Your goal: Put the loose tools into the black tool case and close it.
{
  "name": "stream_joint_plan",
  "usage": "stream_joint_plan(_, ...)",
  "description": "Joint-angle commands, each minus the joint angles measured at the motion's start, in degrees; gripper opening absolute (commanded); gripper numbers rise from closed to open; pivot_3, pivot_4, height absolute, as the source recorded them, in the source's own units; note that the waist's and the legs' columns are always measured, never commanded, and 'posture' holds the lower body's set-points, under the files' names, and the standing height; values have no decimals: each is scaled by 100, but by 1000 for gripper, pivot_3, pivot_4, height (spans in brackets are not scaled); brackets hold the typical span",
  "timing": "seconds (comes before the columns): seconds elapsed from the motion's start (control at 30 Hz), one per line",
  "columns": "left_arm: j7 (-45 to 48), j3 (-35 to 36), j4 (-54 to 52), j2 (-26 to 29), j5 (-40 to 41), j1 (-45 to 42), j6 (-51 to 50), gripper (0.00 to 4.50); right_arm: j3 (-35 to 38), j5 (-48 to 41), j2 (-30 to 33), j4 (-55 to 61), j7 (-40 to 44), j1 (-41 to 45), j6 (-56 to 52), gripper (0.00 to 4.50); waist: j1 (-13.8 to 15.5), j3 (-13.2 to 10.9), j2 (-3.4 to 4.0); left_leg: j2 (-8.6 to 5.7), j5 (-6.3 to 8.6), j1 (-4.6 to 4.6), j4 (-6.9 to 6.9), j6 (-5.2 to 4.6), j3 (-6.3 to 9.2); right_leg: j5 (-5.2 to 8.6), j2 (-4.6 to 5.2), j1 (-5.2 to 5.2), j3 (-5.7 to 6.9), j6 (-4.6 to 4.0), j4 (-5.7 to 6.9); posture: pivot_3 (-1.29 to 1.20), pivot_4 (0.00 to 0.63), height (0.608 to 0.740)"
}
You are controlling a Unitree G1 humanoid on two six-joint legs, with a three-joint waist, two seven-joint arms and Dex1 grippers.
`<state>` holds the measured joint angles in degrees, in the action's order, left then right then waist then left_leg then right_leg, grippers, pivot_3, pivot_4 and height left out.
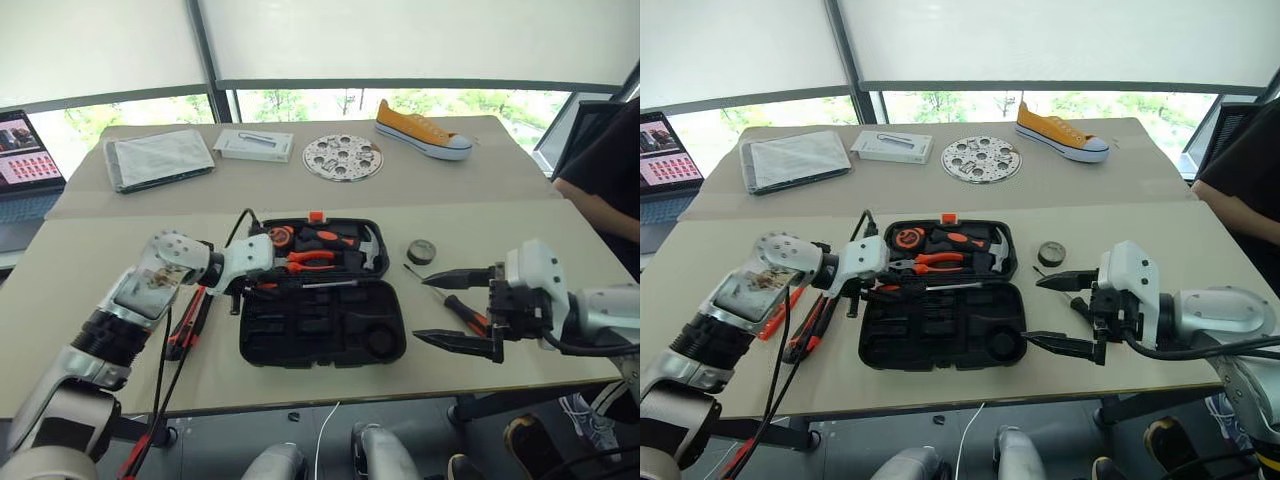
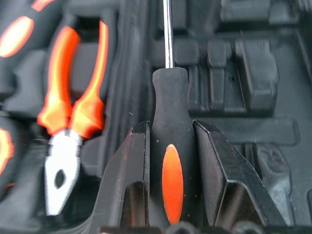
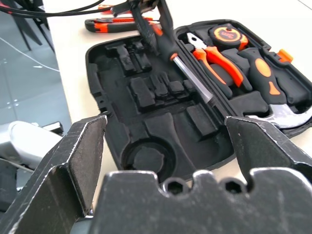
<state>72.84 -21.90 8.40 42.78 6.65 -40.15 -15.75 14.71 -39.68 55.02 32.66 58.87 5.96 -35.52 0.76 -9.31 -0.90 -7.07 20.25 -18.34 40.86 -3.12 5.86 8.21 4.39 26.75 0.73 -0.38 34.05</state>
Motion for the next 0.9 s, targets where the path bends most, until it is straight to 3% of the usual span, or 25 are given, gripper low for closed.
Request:
stream_joint_plan(0.03, 134, 28, 142, -86, -162, -253, 193, 866, 258, -146, -37, 216, -167, -48, -11, 4500, 0, 0, 0, 0, 0, -1, 2, -1, 0, 0, 0, 1, 0, 0, -1, 0, 150, 737)
stream_joint_plan(0.23, 124, 65, 430, -320, -304, -389, 222, 866, 282, -216, -94, 304, -324, -82, -42, 4500, 7, 0, 0, -3, 0, -5, 5, -2, 0, -1, 1, 3, 0, 1, -2, 0, 150, 737)
stream_joint_plan(0.3, 128, 108, 441, -378, -287, -429, 205, 1869, 304, -246, -86, 335, -348, -126, -35, 4500, 8, 0, 0, -2, 0, -4, 5, -2, 0, -1, 1, 3, -1, 1, -1, 0, 150, 737)
stream_joint_plan(0.33, 159, 134, 416, -397, -250, -450, 155, 1925, 320, -265, -84, 346, -357, -147, -34, 4500, 8, 0, 0, -2, 0, -4, 5, -2, 0, -1, 1, 3, -1, 1, -1, 0, 150, 737)
stream_joint_plan(0.57, 219, 272, 301, -453, -188, -605, 52, 4412, 363, -398, -80, 368, -431, -176, -39, 4500, 62, 0, -1, -3, 0, -4, 13, -3, 1, -5, 2, -3, -1, 7, 1, 0, 150, 737)
stream_joint_plan(0.67, 231, 335, 293, -512, -122, -673, -22, 4461, 341, -399, -101, 368, -466, -157, -24, 4500, 61, -1, -1, -3, 0, -3, 13, -3, 1, -5, 1, -3, -2, 7, 1, 0, 150, 737)
stream_joint_plan(0.7, 244, 343, 306, -533, -122, -678, 1, 4246, 333, -402, -106, 365, -478, -148, -23, 4500, 61, -1, -1, -3, 0, -3, 12, -3, 1, -5, 1, -3, -2, 7, 0, 0, 150, 737)
stream_joint_plan(0.77, 278, 346, 350, -580, -117, -671, 56, 3724, 324, -406, -104, 361, -491, -144, -15, 4500, 54, -1, -1, -3, 0, -3, 12, -3, 0, -4, 0, -2, 0, 7, -1, 0, 150, 737)
stream_joint_plan(0.9, 263, 270, 578, -698, -258, -707, 247, 2219, 327, -423, -89, 344, -511, -151, 2, 4500, 53, -1, -1, -4, 0, -4, 13, -3, 0, -5, 0, -2, 0, 7, -2, 0, 150, 737)
